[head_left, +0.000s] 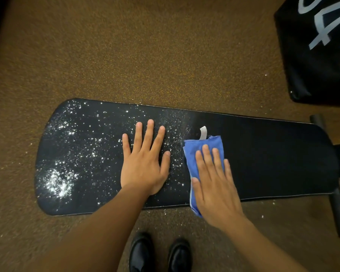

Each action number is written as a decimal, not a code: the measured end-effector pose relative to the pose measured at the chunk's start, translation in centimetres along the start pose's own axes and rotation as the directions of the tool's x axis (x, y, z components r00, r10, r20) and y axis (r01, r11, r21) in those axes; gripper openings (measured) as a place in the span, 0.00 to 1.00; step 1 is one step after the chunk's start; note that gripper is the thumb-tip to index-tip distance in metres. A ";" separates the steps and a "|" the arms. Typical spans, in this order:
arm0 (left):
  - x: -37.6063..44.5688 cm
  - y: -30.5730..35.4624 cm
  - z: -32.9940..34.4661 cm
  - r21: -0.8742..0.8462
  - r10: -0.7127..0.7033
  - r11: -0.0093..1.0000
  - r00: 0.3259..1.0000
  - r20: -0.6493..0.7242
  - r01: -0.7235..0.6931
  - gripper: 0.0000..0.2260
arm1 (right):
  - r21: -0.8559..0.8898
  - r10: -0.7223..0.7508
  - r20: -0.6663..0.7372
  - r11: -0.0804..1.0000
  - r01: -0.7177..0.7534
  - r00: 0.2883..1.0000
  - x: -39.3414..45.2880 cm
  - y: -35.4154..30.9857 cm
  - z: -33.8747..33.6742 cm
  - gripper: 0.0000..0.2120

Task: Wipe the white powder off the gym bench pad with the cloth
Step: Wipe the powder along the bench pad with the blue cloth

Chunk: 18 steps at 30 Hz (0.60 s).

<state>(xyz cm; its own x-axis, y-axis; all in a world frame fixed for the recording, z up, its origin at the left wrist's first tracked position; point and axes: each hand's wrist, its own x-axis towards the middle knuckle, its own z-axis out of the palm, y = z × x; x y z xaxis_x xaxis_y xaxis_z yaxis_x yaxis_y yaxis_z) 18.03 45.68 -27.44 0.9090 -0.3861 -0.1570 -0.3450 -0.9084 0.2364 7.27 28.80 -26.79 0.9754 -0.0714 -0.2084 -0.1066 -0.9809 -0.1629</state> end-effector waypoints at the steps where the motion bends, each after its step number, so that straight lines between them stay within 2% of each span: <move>1: 0.0 0.0 -0.1 -0.001 0.001 1.000 1.000 0.000 -0.001 0.28 | -0.001 0.005 0.002 1.000 -0.005 1.000 0.4 0.7 -0.2 0.29; 7: 0.0 0.2 -0.1 -0.003 -0.011 1.000 1.000 -0.005 0.011 0.28 | -0.004 0.195 -0.035 0.981 -0.195 0.980 9.4 0.4 -2.1 0.31; 10: 0.0 0.1 0.1 -0.005 -0.013 1.000 1.000 -0.006 0.013 0.28 | 0.007 0.172 -0.035 0.985 -0.172 0.984 11.1 -0.8 -2.1 0.30; 15: 0.0 0.1 0.0 -0.009 -0.008 1.000 1.000 -0.012 0.007 0.28 | -0.022 -0.007 -0.025 1.000 0.007 1.000 2.7 -1.5 -0.7 0.29; 18: 0.0 0.0 0.1 -0.012 -0.006 1.000 1.000 -0.020 0.006 0.28 | -0.027 -0.023 -0.015 0.999 0.022 1.000 2.4 0.0 -0.4 0.30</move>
<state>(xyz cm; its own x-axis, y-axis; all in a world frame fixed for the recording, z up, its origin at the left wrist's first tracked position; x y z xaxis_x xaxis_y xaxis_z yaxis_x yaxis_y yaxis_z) 17.97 45.67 -27.51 0.9155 -0.3772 -0.1396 -0.3368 -0.9087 0.2467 9.67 28.54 -26.88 0.9803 -0.0519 -0.1903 -0.0797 -0.9867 -0.1416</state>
